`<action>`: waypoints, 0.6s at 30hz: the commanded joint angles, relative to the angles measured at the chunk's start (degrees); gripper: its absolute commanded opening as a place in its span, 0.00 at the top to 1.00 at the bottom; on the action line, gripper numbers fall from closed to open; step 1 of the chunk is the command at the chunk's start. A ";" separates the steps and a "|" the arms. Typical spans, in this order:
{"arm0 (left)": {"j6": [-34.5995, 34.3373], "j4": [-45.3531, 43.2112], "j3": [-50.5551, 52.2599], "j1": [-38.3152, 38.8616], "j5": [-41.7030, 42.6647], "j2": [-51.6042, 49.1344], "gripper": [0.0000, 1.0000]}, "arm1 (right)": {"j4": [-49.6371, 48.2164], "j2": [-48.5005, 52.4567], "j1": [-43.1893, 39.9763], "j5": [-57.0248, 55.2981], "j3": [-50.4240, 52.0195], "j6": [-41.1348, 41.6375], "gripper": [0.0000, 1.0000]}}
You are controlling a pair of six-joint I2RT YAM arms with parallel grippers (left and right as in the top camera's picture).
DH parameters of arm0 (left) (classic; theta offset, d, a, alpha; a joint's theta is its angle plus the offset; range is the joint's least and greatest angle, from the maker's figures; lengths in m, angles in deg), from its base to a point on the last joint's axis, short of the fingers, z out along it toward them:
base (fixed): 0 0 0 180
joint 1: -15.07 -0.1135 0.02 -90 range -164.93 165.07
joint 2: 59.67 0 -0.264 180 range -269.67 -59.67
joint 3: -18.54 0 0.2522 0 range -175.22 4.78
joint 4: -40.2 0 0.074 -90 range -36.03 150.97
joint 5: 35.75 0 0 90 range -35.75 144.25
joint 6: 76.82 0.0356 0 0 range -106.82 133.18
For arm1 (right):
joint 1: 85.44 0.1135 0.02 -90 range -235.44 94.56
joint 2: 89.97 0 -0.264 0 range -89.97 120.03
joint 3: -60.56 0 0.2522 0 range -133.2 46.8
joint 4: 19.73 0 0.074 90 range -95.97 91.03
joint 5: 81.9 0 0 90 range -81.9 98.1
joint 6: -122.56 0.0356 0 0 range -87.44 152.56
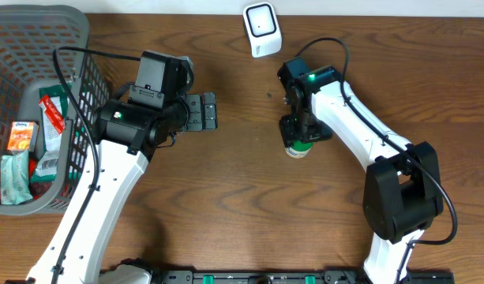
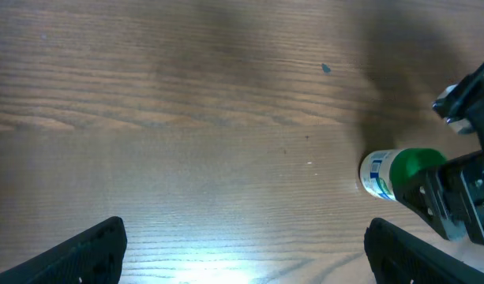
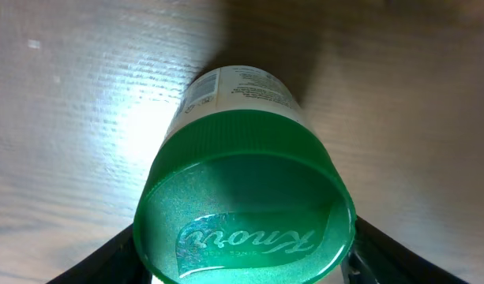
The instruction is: Scan the item barcode
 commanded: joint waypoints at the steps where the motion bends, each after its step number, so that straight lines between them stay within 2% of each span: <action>1: -0.09 0.20 -0.76 -0.22 -0.35 0.52 0.04 | 0.13 0.04 0.07 -8.28 0.11 -17.92 0.21; 4: -0.09 0.20 -0.76 -0.22 -0.35 0.52 0.04 | -0.15 0.04 0.09 -14.67 -0.33 -17.75 0.11; 8: -0.09 0.20 -0.76 -0.22 -0.35 0.52 0.04 | 2.16 0.02 0.09 -9.92 -3.72 -8.70 0.01; 11: -0.09 0.20 -0.76 -0.22 -0.35 0.52 0.04 | 4.87 0.02 -0.15 -2.86 -5.99 2.60 0.01; 15: -0.09 0.20 -0.76 -0.22 -0.35 0.52 0.04 | 3.56 0.11 -0.24 3.08 -5.53 16.02 0.01; 18: -0.09 0.20 -0.76 -0.22 -0.35 0.52 0.04 | 2.01 0.11 0.02 3.21 -4.44 19.52 0.01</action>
